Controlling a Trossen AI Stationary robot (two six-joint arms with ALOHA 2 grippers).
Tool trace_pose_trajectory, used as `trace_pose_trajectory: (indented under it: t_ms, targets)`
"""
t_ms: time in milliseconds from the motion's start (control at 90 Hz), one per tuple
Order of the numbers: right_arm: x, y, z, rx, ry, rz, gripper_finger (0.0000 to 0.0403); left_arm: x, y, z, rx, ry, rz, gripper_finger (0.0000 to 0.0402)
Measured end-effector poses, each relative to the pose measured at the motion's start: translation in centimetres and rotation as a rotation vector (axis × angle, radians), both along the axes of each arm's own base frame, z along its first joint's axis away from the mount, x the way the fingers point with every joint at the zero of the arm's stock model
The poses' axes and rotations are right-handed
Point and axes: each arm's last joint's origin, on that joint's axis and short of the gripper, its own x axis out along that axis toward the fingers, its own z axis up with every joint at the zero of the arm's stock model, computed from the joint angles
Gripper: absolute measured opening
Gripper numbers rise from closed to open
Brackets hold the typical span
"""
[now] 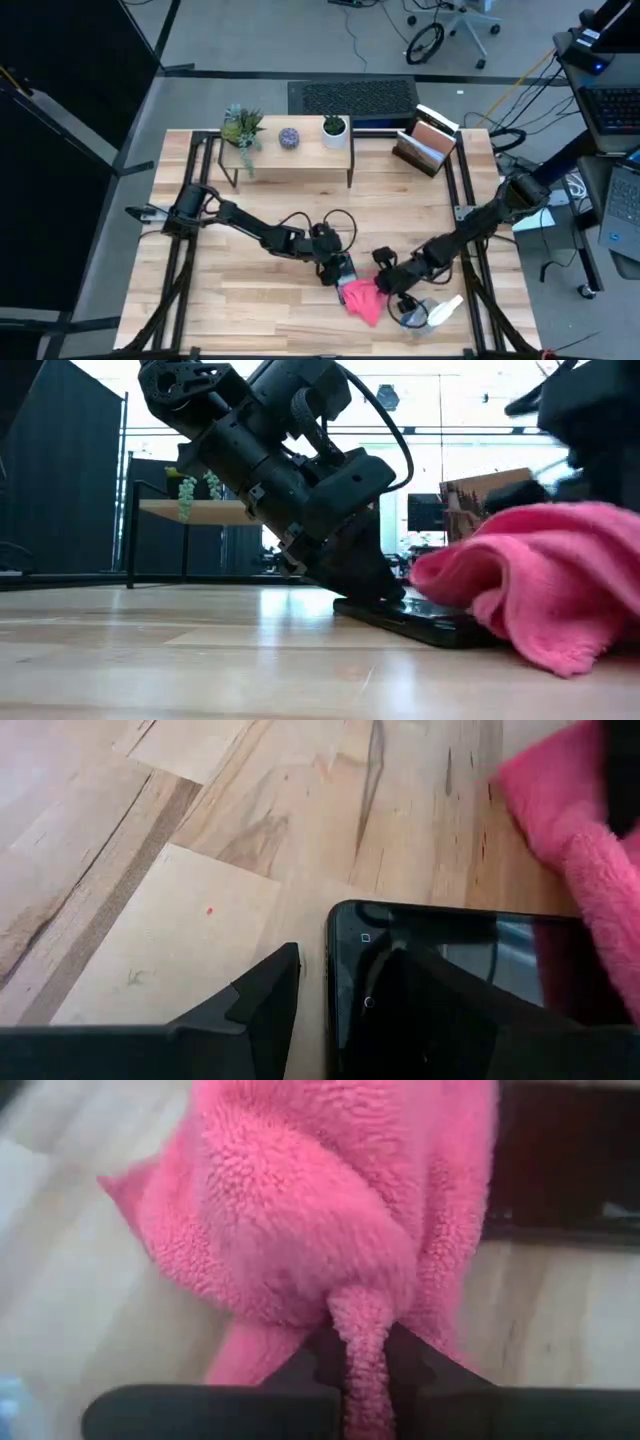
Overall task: Apply microfiber cloth
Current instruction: Wipe the front of the cellphone using the pink microfiber cloth
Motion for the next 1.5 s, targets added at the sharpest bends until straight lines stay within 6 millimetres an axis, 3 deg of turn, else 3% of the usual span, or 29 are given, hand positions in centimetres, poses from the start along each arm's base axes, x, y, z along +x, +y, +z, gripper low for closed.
trace_pose_trajectory:
  t_ms: [100, 211, 433, 611, 833, 956, 1122, 1233, 1333, 1500]
  targets:
    - [0.6, -1.0, 1.4, -0.036, -0.106, -0.084, 0.0004, 0.0, 0.0, 0.0, -0.001, 0.0, 0.0, 0.0164]
    - [2.0, -2.4, 1.4, -0.055, -0.175, -0.164, 0.0004, 0.0, 0.0, 0.0, -0.001, 0.0, 0.0, 0.0164]
    - [4.5, -4.3, -2.8, -0.079, -0.124, -0.26, 0.0004, 0.0, 0.0, 0.0, -0.002, 0.0, 0.0, 0.0164]
    - [5.1, -2.3, -4.4, 0.123, -0.111, -0.189, 0.0004, 0.0, 0.0, 0.0, -0.002, 0.0, 0.0, 0.0164]
    - [3.2, 1.6, -4.4, 0.199, -0.069, -0.058, 0.0004, 0.0, 0.0, 0.0, -0.002, 0.0, 0.0, 0.0164]
    - [2.3, 2.0, -3.9, 0.221, -0.017, 0.006, 0.0004, 0.0, 0.0, 0.0, -0.001, 0.0, 0.0, 0.0164]
    - [2.8, 0.9, -0.9, 0.231, -0.143, -0.031, 0.0004, 0.0, 0.0, 0.0, -0.001, -0.001, 0.002, 0.0164]
    - [3.7, -0.7, -0.1, 0.14, -0.235, -0.133, 0.0004, 0.0, 0.0, 0.0, -0.001, 0.0, 0.001, 0.0164]
    - [4.5, -2.4, -0.9, 0.076, -0.238, -0.235, 0.0004, 0.0, 0.0, 0.0, -0.001, 0.0, 0.001, 0.0164]
    - [5.5, -3.7, -4.2, 0.073, -0.131, -0.277, 0.0004, 0.0, 0.0, 0.0, -0.001, 0.0, 0.0, 0.0164]
